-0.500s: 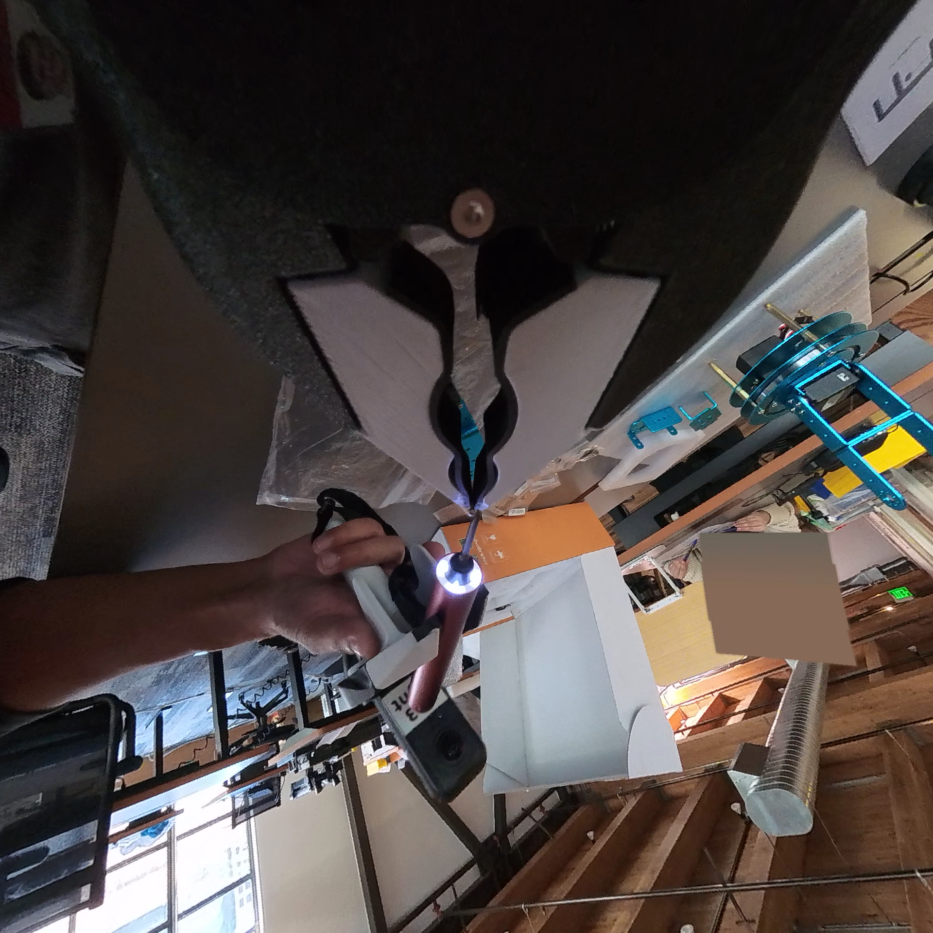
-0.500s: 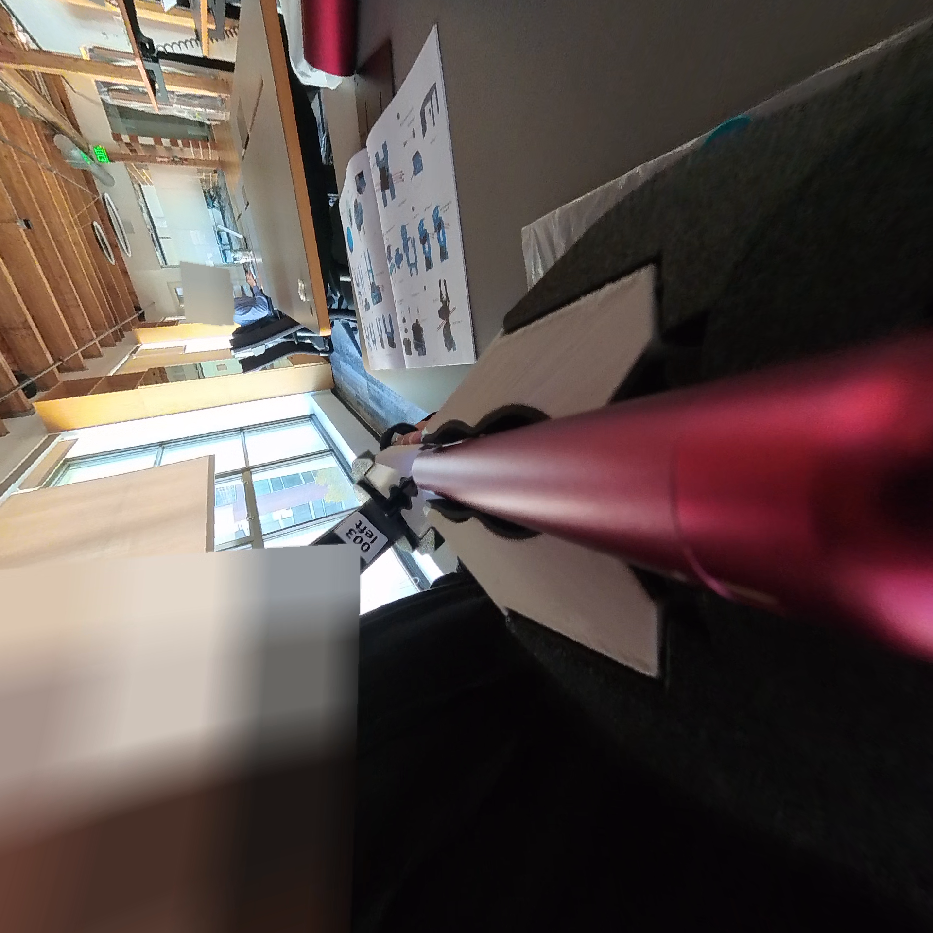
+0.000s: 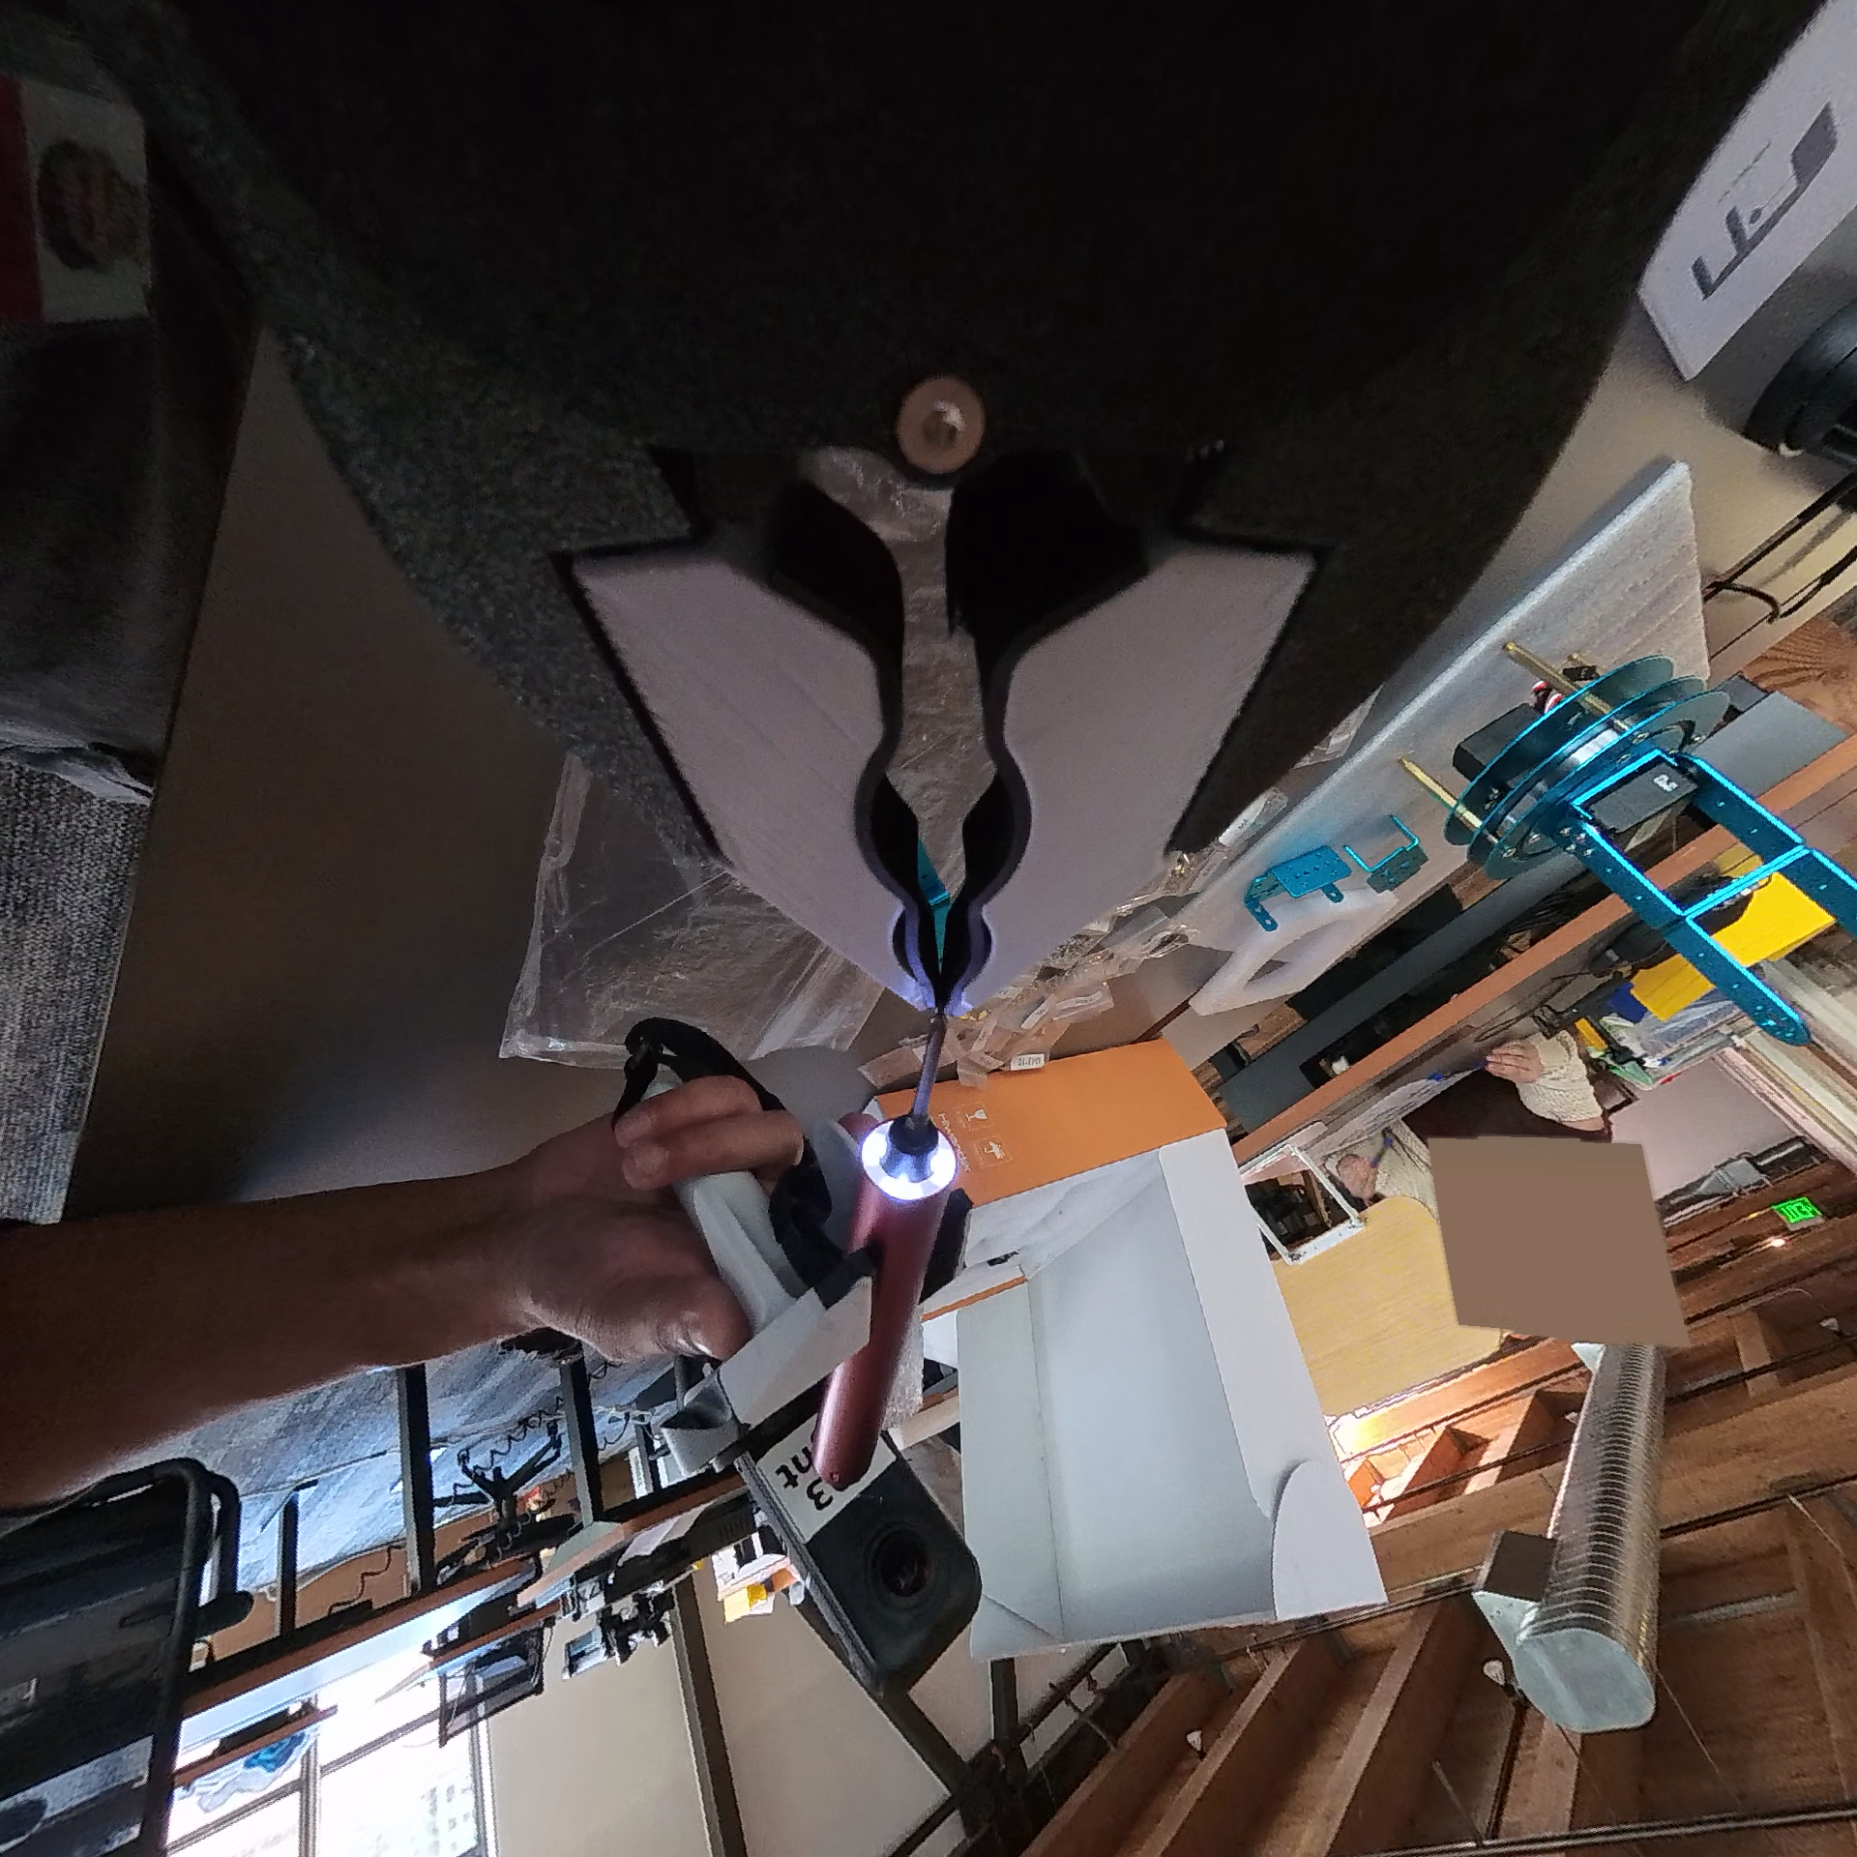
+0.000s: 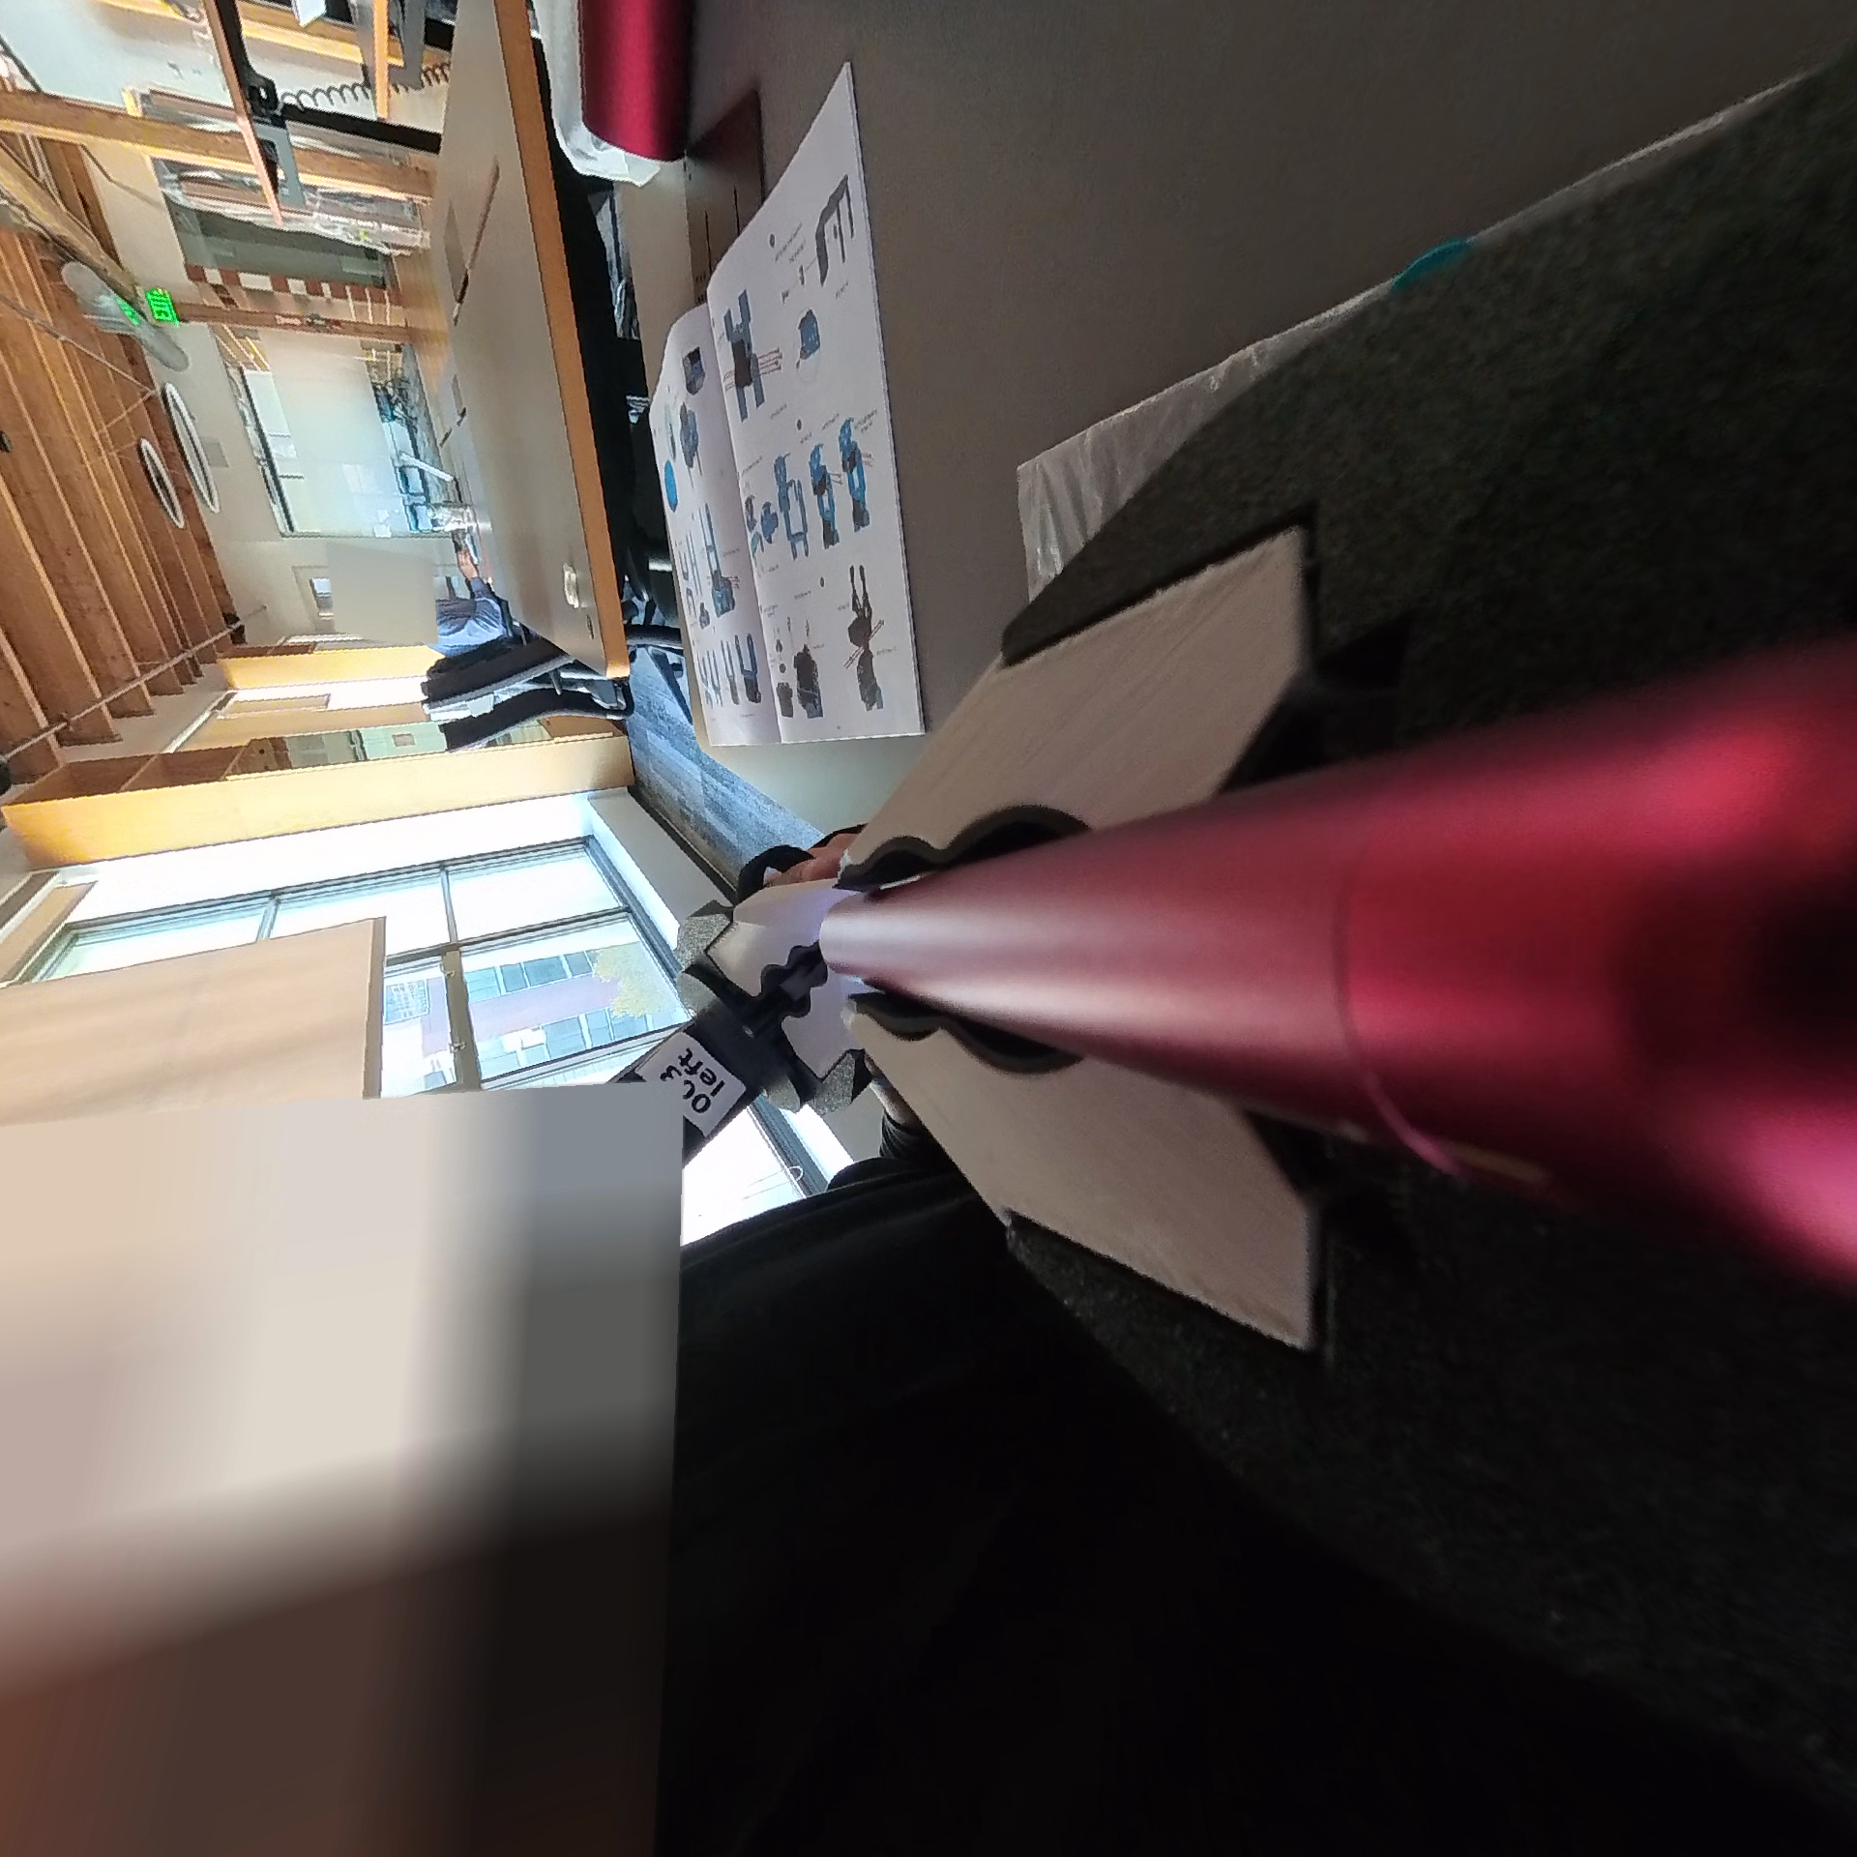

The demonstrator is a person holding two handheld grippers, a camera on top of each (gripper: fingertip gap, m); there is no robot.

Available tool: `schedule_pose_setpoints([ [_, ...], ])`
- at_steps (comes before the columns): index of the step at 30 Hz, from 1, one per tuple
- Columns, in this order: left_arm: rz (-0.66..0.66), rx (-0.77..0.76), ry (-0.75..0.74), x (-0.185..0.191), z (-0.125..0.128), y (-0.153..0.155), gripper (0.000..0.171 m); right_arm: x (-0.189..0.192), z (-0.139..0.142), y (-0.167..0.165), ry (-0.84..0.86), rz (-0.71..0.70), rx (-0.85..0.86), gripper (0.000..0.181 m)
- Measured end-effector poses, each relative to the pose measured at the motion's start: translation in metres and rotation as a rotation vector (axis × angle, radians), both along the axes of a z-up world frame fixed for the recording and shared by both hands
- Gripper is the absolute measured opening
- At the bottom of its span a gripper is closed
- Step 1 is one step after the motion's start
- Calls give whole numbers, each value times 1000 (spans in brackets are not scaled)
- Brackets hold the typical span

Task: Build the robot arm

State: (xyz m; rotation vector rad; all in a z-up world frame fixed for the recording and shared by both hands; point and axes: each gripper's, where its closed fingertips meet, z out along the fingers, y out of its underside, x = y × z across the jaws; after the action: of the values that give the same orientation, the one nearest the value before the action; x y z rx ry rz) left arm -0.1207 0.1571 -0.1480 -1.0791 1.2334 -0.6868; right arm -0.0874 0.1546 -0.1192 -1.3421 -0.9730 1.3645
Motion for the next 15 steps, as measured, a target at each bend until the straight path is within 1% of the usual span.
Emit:
schedule_pose_setpoints([
  [15, 16, 4, 39, -3, -7, 2, 0, -1, -5, 1, -40, -21, 24, 22],
])
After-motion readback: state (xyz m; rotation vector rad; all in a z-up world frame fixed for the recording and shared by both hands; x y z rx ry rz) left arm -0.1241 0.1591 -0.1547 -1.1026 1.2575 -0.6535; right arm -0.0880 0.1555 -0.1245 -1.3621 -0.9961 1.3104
